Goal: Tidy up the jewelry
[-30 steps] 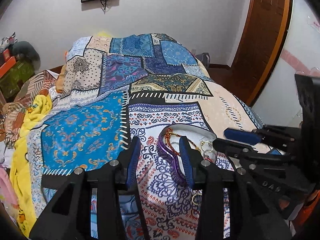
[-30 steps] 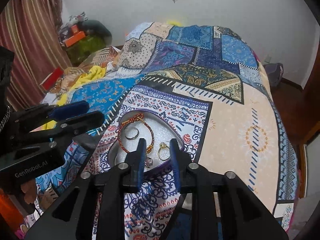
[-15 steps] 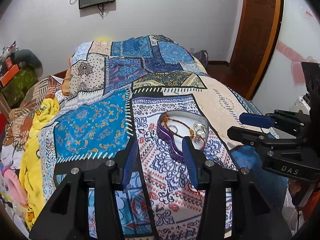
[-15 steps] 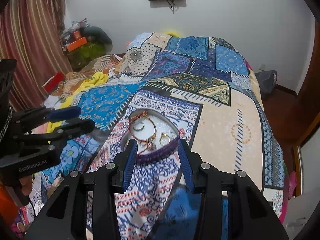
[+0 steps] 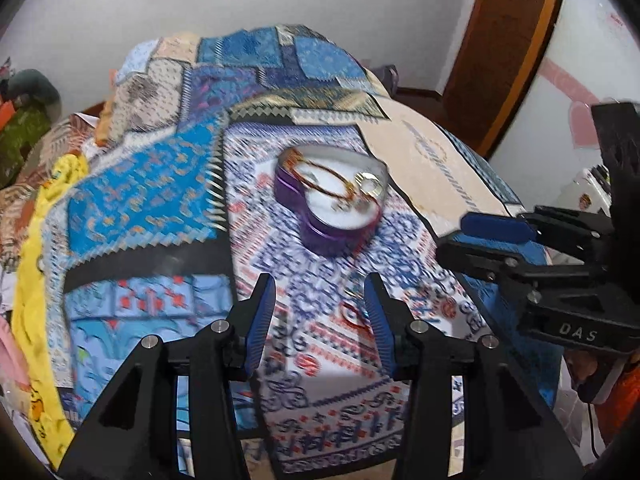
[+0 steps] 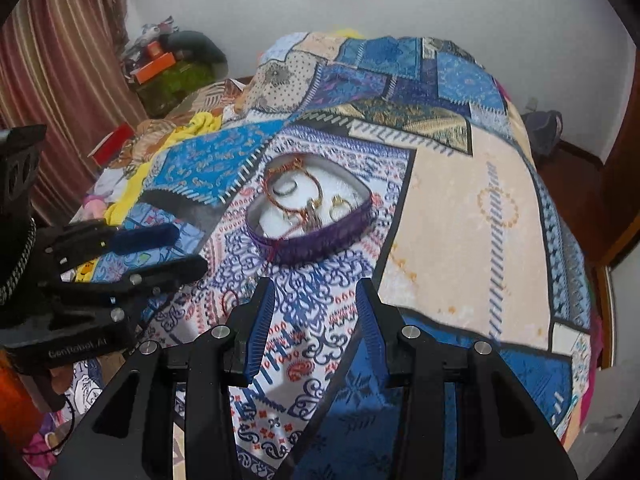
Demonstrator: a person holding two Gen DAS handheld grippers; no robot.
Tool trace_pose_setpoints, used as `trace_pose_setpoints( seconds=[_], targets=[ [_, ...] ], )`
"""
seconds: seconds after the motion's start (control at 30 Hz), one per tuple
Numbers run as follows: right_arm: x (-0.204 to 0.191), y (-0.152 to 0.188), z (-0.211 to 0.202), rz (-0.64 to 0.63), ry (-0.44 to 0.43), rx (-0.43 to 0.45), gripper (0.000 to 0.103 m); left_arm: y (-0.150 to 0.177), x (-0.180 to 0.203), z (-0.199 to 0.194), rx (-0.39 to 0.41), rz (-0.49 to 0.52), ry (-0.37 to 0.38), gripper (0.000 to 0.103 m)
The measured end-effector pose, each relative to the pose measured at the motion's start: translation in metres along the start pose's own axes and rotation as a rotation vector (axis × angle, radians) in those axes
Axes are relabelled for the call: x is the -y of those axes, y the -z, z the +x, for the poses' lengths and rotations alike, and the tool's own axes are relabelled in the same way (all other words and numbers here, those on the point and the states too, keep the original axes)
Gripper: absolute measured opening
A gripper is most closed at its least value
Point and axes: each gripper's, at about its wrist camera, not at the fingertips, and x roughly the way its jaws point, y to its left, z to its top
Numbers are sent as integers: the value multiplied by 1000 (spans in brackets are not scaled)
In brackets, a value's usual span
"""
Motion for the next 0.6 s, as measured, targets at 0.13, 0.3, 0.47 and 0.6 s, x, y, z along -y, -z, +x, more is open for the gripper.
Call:
trace_pose_setpoints(
  seconds=[0.13,0.3,0.47,0.6],
  targets=[
    [8,6,1,18,7,-13,38,8,16,11,-29,42,11,45],
    [16,10,0,41,4,-21,38,15,27,25,-66,62,43,45],
    [20,17,4,57,-2,-38,38,17,23,34,-62,15,64,40],
    [20,19,5,56,-8,-43,38,17,16,37,-57,-21,61,24]
  ],
)
